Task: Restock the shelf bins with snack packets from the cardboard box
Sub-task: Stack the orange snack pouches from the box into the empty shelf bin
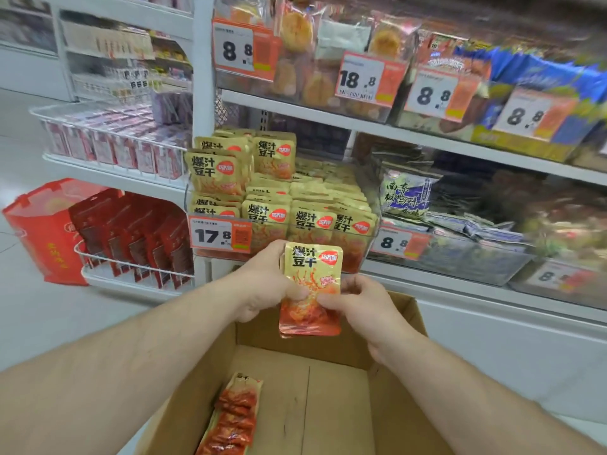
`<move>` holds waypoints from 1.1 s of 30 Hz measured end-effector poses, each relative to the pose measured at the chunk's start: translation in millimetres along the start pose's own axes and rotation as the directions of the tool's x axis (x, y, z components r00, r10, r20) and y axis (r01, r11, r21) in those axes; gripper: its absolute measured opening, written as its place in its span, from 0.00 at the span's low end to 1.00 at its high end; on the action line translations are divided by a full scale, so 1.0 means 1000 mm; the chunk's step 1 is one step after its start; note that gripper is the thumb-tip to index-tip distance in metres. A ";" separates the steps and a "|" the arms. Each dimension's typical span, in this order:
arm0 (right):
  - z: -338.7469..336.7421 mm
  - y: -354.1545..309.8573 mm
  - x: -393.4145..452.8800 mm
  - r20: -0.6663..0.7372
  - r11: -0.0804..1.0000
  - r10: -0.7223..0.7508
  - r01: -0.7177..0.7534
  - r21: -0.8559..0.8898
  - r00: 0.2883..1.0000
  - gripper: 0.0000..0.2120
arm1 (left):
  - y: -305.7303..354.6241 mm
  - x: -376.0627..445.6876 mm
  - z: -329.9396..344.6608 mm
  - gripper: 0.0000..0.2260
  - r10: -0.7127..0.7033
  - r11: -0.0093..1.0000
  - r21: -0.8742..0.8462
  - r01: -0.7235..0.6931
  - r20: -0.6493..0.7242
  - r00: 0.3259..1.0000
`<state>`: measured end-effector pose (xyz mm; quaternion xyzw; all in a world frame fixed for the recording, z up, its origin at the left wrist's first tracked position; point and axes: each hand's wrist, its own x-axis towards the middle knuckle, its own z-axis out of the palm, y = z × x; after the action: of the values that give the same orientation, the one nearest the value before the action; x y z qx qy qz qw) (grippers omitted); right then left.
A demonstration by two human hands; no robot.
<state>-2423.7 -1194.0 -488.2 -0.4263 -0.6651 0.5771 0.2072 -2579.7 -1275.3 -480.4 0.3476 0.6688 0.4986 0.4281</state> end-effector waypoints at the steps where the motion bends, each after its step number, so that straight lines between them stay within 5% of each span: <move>1: -0.002 -0.004 0.003 0.033 1.000 -0.013 0.012 0.007 0.999 0.17 | 0.003 0.000 -0.003 0.28 0.010 1.000 0.004 -0.010 0.014 1.000; 6: -0.008 -0.015 0.015 0.198 0.997 -0.069 0.074 -0.015 0.978 0.14 | 0.015 0.000 -0.015 0.32 0.047 0.998 0.036 -0.051 0.103 0.994; 21: -0.002 -0.027 0.031 0.196 0.994 -0.110 0.105 0.037 0.974 0.13 | 0.024 0.016 -0.024 0.47 0.092 0.988 0.110 -0.105 0.120 0.989; 30: -0.011 -0.045 0.029 0.242 0.993 -0.106 0.089 0.079 0.965 0.11 | 0.033 0.020 -0.031 0.48 0.131 0.988 0.055 -0.142 0.175 0.976; 33: -0.024 -0.062 0.037 0.154 0.987 -0.139 0.126 0.096 0.978 0.08 | 0.043 0.020 -0.032 0.40 0.256 0.958 0.119 -0.262 0.063 0.965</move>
<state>-2446.3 -1148.6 -431.6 -0.3239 -0.6813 0.6223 0.2090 -2615.3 -1258.5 -439.2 0.4704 0.6375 0.4985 0.3519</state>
